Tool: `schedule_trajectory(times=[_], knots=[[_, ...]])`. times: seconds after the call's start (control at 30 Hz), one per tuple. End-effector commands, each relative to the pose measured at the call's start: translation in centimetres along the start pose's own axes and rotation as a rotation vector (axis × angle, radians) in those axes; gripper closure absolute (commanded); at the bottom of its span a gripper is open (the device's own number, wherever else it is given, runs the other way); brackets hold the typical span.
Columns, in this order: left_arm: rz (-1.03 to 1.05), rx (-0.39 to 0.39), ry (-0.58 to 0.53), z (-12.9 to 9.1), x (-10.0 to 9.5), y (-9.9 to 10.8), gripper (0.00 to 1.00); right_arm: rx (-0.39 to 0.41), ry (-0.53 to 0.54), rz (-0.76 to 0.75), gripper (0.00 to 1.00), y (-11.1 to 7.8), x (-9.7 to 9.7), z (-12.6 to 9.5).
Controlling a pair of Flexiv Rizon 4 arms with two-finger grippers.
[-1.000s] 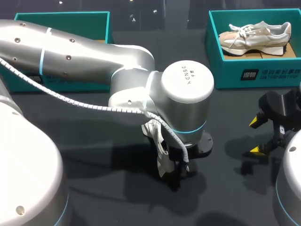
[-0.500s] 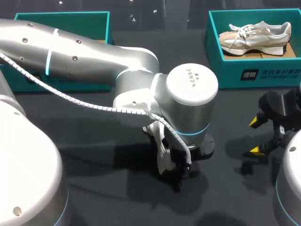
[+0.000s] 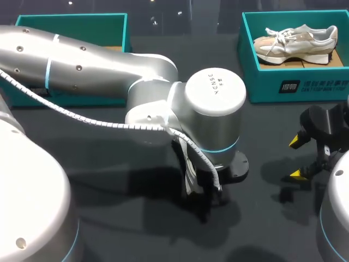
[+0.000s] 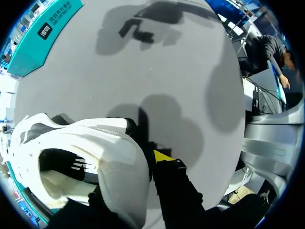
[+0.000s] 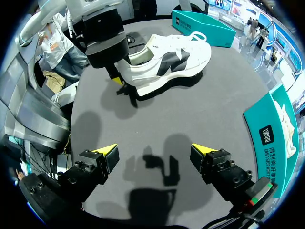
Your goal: Take the shoe out of the shoebox, open the shoe tongue, remove and reinsert the insole, then place the shoe into the shoebox
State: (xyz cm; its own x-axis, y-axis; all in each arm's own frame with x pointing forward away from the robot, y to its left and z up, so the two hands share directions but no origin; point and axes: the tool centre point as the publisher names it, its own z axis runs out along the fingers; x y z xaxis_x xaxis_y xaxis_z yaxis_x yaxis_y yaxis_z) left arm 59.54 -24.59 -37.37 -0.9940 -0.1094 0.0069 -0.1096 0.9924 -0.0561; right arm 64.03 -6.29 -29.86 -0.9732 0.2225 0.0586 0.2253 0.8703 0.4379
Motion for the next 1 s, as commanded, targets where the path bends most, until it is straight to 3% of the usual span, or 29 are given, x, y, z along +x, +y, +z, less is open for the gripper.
schedule_trajectory(times=[0.03,0.37,0.7,1.0], knots=[[0.021,0.018,0.018,-3.4,-0.9,1.6,1.00,0.001,-0.004,0.000,0.00,-0.1,0.2,0.0],[0.107,0.018,0.056,-10.2,-3.8,3.6,1.00,0.001,-0.004,0.000,0.00,-0.1,0.2,0.0],[0.150,-0.004,0.086,-15.9,-8.2,5.8,1.00,0.001,-0.004,0.000,0.00,-0.1,0.2,0.0],[0.147,0.002,0.087,-21.6,-13.2,8.3,1.00,0.001,-0.004,0.000,0.00,-0.1,0.2,0.0]])
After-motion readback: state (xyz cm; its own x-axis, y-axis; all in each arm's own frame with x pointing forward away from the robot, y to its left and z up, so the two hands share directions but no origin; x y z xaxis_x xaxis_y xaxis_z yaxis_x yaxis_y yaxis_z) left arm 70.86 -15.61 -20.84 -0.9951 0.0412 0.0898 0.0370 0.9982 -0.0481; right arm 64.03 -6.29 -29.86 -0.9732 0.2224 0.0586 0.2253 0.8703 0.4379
